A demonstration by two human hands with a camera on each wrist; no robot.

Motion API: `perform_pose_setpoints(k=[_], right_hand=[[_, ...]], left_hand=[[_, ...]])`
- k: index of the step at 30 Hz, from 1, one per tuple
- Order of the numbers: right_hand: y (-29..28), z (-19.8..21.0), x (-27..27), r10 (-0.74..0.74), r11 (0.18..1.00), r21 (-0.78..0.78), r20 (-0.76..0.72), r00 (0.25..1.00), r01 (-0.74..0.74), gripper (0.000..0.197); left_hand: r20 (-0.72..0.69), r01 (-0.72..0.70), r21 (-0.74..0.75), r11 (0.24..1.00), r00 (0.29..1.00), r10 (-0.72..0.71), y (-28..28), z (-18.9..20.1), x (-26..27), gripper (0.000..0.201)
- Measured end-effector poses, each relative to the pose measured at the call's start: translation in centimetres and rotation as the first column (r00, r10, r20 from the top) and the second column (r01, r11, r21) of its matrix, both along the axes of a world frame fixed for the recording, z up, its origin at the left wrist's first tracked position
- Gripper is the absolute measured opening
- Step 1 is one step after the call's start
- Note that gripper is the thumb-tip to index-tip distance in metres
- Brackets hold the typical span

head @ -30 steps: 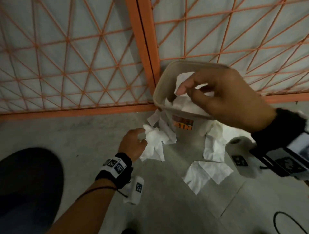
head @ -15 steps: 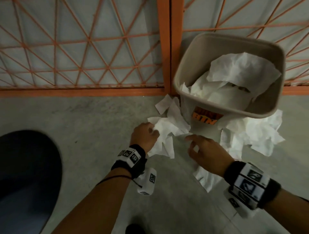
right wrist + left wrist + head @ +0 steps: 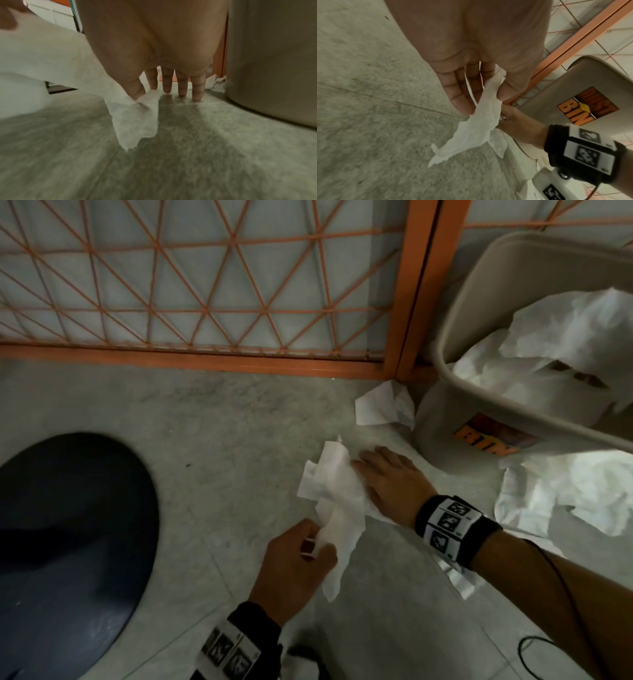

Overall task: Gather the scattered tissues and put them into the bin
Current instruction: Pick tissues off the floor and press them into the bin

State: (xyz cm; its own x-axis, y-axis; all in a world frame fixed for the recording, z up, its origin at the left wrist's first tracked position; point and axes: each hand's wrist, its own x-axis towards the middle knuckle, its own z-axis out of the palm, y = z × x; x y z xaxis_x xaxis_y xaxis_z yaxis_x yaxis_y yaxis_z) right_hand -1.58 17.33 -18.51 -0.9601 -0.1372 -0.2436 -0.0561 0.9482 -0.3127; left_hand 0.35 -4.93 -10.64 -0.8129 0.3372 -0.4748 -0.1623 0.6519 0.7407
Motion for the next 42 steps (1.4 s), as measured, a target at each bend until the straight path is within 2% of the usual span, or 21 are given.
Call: perform_pose_setpoints(k=[5, 8, 10, 12, 13, 15, 18, 20, 22, 25, 28, 30, 32, 35, 39, 42], right_hand=[[0.2, 0.3, 0.4, -0.028, 0.998, 0.049, -0.073, 0.997, 0.031, 0.016], [0.4, 0.6, 1.3, -0.069, 0.998, 0.0, -0.064, 0.996, 0.069, 0.029], [0.2, 0.7, 1.9, -0.101, 0.995, 0.006, -0.02, 0.995, 0.101, 0.032], [-0.1, 0.3, 2.7, -0.099, 0.995, 0.024, 0.013, 0.995, 0.099, 0.042], [-0.2, 0.2, 3.1, -0.088, 0.995, 0.041, 0.01, 0.996, 0.087, 0.042], [0.0, 0.0, 4.0, -0.067, 0.997, 0.044, -0.056, 0.996, 0.069, 0.029], [0.8, -0.2, 5.0, -0.034, 0.999, 0.036, -0.131, 0.991, 0.039, 0.015], [1.3, -0.1, 5.3, -0.019, 0.999, 0.042, -0.12, 0.993, 0.024, 0.019], [1.7, 0.1, 5.6, -0.021, 1.0, 0.019, -0.126, 0.992, 0.024, 0.014], [2.4, 0.2, 6.3, -0.058, 0.993, -0.106, -0.09, 0.994, 0.049, 0.016], [2.8, 0.7, 7.4, -0.132, 0.969, -0.217, -0.042, 0.99, 0.12, 0.027], [3.1, 1.6, 8.2, -0.252, 0.928, -0.288, -0.014, 0.968, 0.237, 0.03], [3.6, 2.6, 9.0, -0.346, 0.887, -0.314, 0.036, 0.938, 0.339, 0.023], [4.3, 4.3, 10.3, -0.416, 0.843, -0.347, 0.066, 0.907, 0.412, 0.019], [6.0, 5.7, 12.3, -0.553, 0.747, -0.423, 0.032, 0.833, 0.513, 0.043], [7.5, 6.3, 14.1, -0.623, 0.711, -0.433, -0.021, 0.782, 0.554, 0.042]], left_hand=[[-0.135, -0.08, 0.024, 0.997, 0.987, 0.082, -0.6, 0.8, 0.1, 0.008], [-0.208, -0.103, 0.079, 0.992, 0.971, 0.117, -0.6, 1.2, -0.6, 0.016], [-0.228, -0.105, 0.09, 0.99, 0.966, 0.123, -0.6, 1.4, -1.2, 0.034], [-0.218, -0.15, 0.099, 0.984, 0.961, 0.168, -0.7, 1.6, -1.8, 0.04], [-0.219, -0.173, 0.106, 0.979, 0.956, 0.193, -0.8, 1.6, -2.0, 0.037], [-0.245, -0.205, 0.107, 0.973, 0.943, 0.226, -1.0, 1.6, -2.5, 0.024], [-0.285, -0.227, 0.11, 0.968, 0.925, 0.249, -1.4, 1.6, -3.0, 0.029], [-0.291, -0.239, 0.128, 0.963, 0.919, 0.267, -1.2, 1.9, -3.3, 0.029], [-0.285, -0.265, 0.159, 0.951, 0.91, 0.301, -0.9, 2.2, -3.5, 0.02], [-0.257, -0.29, 0.229, 0.929, 0.903, 0.345, -0.3, 2.8, -3.5, 0.005], [-0.237, -0.294, 0.289, 0.911, 0.9, 0.365, 0.2, 3.0, -3.6, 0.011], [-0.233, -0.281, 0.306, 0.91, 0.904, 0.358, 0.7, 3.3, -3.7, 0.01], [-0.232, -0.268, 0.305, 0.914, 0.91, 0.344, 1.4, 3.7, -3.8, 0.01], [-0.266, -0.195, 0.254, 0.947, 0.928, 0.262, 2.5, 3.7, -4.5, 0.014], [-0.275, -0.121, 0.131, 0.984, 0.949, 0.153, 4.4, 2.3, -6.2, 0.025], [-0.315, 0.015, -0.06, 0.998, 0.948, -0.033, 7.0, 0.8, -6.2, 0.024]])
